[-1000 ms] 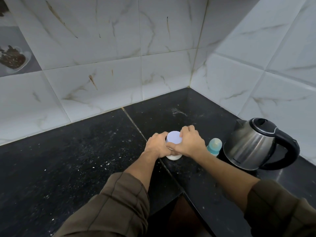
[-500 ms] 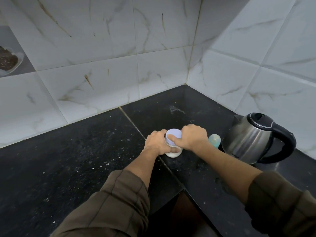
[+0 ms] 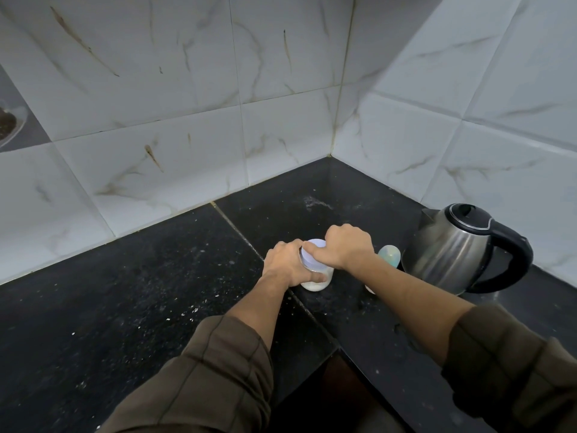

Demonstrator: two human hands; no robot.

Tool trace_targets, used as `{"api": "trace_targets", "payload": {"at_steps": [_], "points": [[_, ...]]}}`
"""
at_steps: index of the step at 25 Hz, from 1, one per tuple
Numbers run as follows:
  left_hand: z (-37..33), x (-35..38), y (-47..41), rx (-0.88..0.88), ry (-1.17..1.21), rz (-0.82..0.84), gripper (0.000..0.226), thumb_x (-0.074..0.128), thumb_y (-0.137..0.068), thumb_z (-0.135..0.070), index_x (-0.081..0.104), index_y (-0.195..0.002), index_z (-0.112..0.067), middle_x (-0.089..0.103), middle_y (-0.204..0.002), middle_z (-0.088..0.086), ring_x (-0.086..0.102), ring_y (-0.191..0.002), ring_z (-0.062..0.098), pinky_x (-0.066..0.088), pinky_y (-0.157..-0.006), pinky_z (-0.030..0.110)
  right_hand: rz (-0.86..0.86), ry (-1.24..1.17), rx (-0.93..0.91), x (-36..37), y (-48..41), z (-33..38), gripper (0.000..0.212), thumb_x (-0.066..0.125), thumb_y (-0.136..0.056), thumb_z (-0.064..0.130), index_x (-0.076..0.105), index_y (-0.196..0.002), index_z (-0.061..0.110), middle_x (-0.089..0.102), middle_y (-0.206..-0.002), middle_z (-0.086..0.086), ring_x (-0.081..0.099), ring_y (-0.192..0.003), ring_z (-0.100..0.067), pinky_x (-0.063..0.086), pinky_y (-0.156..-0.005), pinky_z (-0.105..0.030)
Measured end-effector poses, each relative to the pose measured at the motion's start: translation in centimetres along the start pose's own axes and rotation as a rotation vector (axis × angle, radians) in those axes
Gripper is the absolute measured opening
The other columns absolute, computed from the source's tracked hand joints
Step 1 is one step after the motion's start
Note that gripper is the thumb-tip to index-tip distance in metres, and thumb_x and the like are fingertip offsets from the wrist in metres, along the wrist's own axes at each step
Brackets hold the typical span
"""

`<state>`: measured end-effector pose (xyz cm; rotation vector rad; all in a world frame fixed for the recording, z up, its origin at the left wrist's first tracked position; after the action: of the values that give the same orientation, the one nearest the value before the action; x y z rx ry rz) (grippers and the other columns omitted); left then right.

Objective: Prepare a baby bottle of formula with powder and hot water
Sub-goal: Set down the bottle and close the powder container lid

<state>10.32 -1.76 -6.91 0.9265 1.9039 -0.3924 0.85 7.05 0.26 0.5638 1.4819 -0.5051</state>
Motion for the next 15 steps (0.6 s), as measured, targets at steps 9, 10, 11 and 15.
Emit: {"api": "trace_targets", "payload": {"at_steps": [9, 10, 11, 15], "points": [[-0.4, -0.5, 0.4, 0.001, -0.023, 0.005, 0.077, 0.087, -0.060, -0.063, 0.059, -0.122, -0.026, 0.050, -0.098, -0.008, 0.055, -0.109, 0.020, 0.047, -0.097, 0.040, 0.145, 0.021, -0.176, 1.9, -1.4, 1.2, 0.070, 0.080, -0.074, 0.054, 0.054, -0.129, 0.019, 0.062, -0.123, -0.003, 0.062, -0.108, -0.025, 0.053, -0.084, -0.038], [-0.3, -0.6, 0.4, 0.000, -0.023, -0.003, 0.077, 0.087, -0.059, -0.063, 0.059, -0.122, -0.027, 0.050, -0.099, -0.007, 0.054, -0.110, 0.020, 0.047, -0.097, 0.040, 0.123, 0.047, -0.152, 1.7, -1.7, 0.9, 0.074, 0.081, -0.072, 0.058, 0.054, -0.128, 0.019, 0.063, -0.121, -0.003, 0.062, -0.105, -0.025, 0.054, -0.082, -0.038], [-0.2, -0.6, 0.3, 0.000, -0.025, -0.009, 0.078, 0.087, -0.058, -0.064, 0.059, -0.122, -0.027, 0.050, -0.099, -0.007, 0.054, -0.109, 0.020, 0.047, -0.096, 0.039, 0.130, 0.042, -0.141, 1.8, -1.9, 0.6, 0.080, 0.081, -0.070, 0.061, 0.052, -0.133, 0.020, 0.062, -0.124, -0.003, 0.063, -0.108, -0.026, 0.055, -0.084, -0.039], [-0.6, -0.5, 0.0, 0.031, -0.066, -0.008, 0.073, 0.085, -0.057, -0.066, 0.060, -0.114, -0.028, 0.055, -0.098, -0.006, 0.053, -0.105, 0.018, 0.046, -0.091, 0.036, 0.201, -0.002, -0.230, 3.3, -1.8, 1.3, 0.066, 0.075, -0.078, 0.051, 0.055, -0.134, 0.022, 0.057, -0.129, -0.004, 0.059, -0.107, -0.024, 0.053, -0.089, -0.037]]}}
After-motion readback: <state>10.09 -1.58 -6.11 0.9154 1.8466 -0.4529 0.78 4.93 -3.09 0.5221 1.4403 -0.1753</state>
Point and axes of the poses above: each hand's wrist, its own y-axis away from the middle knuckle, its own x-axis out of the palm, z = x × y, the point moved 8 cm from there along -y, towards the middle knuckle
